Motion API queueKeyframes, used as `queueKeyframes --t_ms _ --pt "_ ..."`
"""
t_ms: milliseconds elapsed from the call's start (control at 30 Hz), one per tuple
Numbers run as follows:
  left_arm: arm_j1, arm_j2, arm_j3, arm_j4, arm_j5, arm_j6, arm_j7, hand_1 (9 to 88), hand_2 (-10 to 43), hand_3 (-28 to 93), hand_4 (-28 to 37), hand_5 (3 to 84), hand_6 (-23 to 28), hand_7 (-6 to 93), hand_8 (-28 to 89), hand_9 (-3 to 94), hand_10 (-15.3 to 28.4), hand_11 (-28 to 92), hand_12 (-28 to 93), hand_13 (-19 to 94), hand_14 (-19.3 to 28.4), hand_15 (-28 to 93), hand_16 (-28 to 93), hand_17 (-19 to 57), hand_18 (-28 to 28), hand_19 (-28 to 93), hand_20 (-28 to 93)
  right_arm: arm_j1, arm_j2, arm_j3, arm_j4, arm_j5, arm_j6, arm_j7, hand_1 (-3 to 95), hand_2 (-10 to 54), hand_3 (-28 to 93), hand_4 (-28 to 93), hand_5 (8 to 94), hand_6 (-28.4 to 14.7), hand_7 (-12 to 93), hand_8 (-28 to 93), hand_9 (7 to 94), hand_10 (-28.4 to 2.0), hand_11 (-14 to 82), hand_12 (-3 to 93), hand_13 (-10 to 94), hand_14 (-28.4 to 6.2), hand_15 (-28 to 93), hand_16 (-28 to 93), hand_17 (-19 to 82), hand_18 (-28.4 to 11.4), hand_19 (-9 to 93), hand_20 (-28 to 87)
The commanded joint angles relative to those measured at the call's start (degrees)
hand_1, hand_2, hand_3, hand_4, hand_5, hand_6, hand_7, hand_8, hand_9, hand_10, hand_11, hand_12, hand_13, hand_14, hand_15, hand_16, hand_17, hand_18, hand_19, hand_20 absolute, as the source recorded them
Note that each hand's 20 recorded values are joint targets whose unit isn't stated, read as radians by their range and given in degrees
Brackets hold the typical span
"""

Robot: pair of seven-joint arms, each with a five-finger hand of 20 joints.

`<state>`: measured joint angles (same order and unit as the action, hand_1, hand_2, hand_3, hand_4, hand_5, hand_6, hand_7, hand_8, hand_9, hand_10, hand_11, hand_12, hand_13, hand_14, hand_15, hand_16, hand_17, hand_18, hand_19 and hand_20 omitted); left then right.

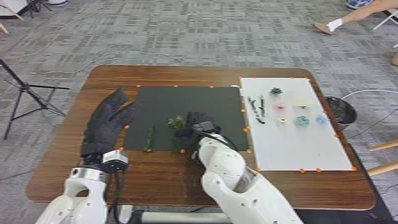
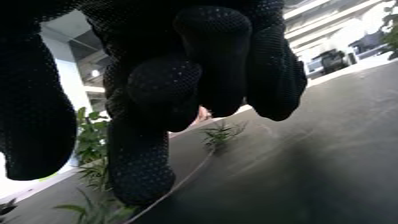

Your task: Arrange flowers

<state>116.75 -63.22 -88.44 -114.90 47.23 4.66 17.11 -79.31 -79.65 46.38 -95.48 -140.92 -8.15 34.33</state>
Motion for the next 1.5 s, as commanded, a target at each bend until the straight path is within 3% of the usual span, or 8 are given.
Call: queueKeyframes --t_ms 33,400,833,1000,1167,1500 --pt "2.13 -0.72 -0.92 -1.12 0.05 0.05 0.15 24.1 -3.9 67 -27.9 26.3 1.7 21.1 -11 24.2 11.0 14 17 21 14.1 19 5 -11.9 20.8 44 6 -0.82 1.24 0.50 -1.99 2.00 0.69 0.47 22.3 -9.5 78 -26 84.5 0.9 50 -7 88.9 -7.6 58.5 47.0 79 -9.6 84 45 52 -21.2 93 73" --pt "3.52 -0.93 -1.55 -1.79 -0.02 0.63 0.36 24.1 -3.9 67 -28.0 26.2 1.6 21.3 -11 24.2 11.0 14 17 21 14.1 19 5 -11.9 20.9 44 6 -0.38 1.81 1.84 -3.02 2.54 2.83 -0.37 18.4 -9.5 75 -24 77.6 -2.2 31 -8 85.0 -8.7 57.6 47.8 76 -10.6 83 47 48 -20.9 93 71" --pt "4.77 -1.27 -2.18 -2.24 0.00 0.78 0.57 24.0 -3.9 67 -27.9 26.2 1.6 21.0 -11 24.2 10.9 14 17 21 14.1 19 5 -12.0 21.0 44 6 -1.52 3.55 1.42 -6.05 6.44 0.02 -1.47 19.0 -9.4 75 -23 78.2 -2.3 30 -7 84.5 -9.1 57.3 46.8 75 -11.0 83 46 47 -20.9 93 70" --pt "4.91 -1.54 -2.23 -2.16 -0.09 0.86 0.55 24.1 -3.9 67 -28.0 26.2 1.6 21.0 -11 24.2 10.9 14 17 21 14.2 19 5 -12.0 21.0 44 6 -2.61 4.52 1.38 -6.71 6.86 2.57 -4.49 20.0 -6.2 77 -21 75.4 -2.6 30 -7 82.6 -10.0 56.8 46.9 73 -11.6 83 46 44 -21.1 93 69" --pt "5.09 -1.38 -2.21 -2.26 -0.06 1.14 0.57 23.9 -3.9 67 -27.9 26.2 1.6 21.0 -11 24.2 11.0 14 17 21 14.1 19 5 -12.0 21.0 44 6 -2.74 5.62 0.52 -7.34 4.47 7.33 -7.90 26.1 -8.6 82 -18 64.0 -4.4 23 -9 69.2 -13.5 58.9 46.5 65 -13.3 84 45 36 -21.4 93 64" --pt "5.64 -1.56 -2.39 -2.26 -0.05 0.92 0.68 24.1 -3.7 67 -28.0 26.2 1.6 21.1 -11 24.2 11.0 14 17 21 14.2 19 5 -12.0 21.0 44 6 -1.87 6.59 0.88 -4.95 1.22 6.72 -10.45 25.8 -9.3 85 -18 55.0 -7.0 20 -9 56.6 -15.6 59.8 45.8 58 -14.5 84 43 30 -21.7 93 58"
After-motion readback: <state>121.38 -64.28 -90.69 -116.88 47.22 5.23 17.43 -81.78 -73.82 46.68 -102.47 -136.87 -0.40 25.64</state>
